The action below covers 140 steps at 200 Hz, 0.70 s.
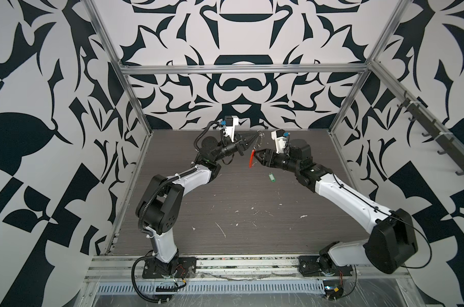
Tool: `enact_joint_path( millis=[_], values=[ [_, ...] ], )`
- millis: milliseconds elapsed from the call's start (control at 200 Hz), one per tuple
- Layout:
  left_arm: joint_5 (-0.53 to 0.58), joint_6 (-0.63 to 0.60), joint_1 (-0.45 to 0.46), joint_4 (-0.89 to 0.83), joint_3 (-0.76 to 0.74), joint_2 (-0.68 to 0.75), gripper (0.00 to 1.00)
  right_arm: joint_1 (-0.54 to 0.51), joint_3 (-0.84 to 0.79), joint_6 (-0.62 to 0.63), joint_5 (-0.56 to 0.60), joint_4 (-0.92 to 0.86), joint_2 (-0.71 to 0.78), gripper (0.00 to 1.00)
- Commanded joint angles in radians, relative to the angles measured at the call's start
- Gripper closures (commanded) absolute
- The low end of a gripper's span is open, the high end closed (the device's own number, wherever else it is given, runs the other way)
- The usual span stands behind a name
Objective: Put the keys on the keyring
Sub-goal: 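Lift the ring plate with the left gripper toward the right gripper, raising it upright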
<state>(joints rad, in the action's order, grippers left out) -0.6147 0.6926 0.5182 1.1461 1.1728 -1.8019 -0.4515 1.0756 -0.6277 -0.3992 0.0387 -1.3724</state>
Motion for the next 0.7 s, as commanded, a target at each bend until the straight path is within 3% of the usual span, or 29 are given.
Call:
enact_joint_path(
  millis=[0,115,280,560,695],
  values=[
    [-0.044,0.115,-0.043,0.169,-0.015,0.002,1.0,0.052,0.069,0.074,0.03,-0.071,0.049,0.5],
    [-0.086,0.171,-0.076,0.238,-0.027,-0.015,1.0,0.127,0.086,0.047,-0.012,-0.04,0.04,0.5],
    [-0.106,0.254,-0.091,0.296,-0.03,-0.039,1.0,0.145,0.167,0.049,-0.127,0.029,-0.029,0.5],
    [-0.024,0.315,-0.091,0.256,-0.04,-0.001,1.0,0.144,0.231,-0.18,-0.315,0.359,-0.164,0.51],
    [-0.002,0.318,-0.091,0.244,-0.041,0.007,1.0,0.143,0.222,-0.209,-0.335,0.409,-0.167,0.51]
  ],
)
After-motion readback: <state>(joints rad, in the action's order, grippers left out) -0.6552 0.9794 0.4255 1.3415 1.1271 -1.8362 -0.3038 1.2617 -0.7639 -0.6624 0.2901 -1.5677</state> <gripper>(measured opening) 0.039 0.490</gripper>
